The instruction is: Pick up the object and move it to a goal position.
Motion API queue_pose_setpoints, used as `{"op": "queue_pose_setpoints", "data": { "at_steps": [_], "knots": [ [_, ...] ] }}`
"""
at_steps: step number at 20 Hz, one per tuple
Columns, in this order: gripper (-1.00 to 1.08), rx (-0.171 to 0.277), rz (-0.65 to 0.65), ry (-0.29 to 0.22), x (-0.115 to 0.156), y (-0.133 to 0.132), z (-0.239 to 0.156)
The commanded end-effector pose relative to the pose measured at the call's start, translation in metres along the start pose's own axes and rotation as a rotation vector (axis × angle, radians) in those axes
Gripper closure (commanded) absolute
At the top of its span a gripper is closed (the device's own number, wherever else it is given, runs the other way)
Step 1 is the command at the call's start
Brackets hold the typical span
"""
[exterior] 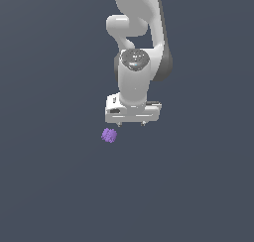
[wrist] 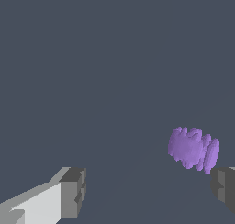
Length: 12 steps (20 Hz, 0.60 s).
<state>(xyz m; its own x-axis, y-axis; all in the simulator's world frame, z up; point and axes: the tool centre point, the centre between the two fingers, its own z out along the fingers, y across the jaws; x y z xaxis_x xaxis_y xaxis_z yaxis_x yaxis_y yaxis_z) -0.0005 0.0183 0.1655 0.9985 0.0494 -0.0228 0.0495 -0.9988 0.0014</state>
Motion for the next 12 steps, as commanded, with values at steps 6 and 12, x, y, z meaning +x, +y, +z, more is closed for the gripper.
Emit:
{"op": "queue_pose_setpoints", "data": {
  "at_steps": [6, 12],
  "knots": [
    [-0.92, -0.012, -0.007, 0.022, 0.006, 0.010, -0.014],
    [-0.92, -0.022, -0.015, 0.038, 0.010, 0.018, -0.025]
  ]
}}
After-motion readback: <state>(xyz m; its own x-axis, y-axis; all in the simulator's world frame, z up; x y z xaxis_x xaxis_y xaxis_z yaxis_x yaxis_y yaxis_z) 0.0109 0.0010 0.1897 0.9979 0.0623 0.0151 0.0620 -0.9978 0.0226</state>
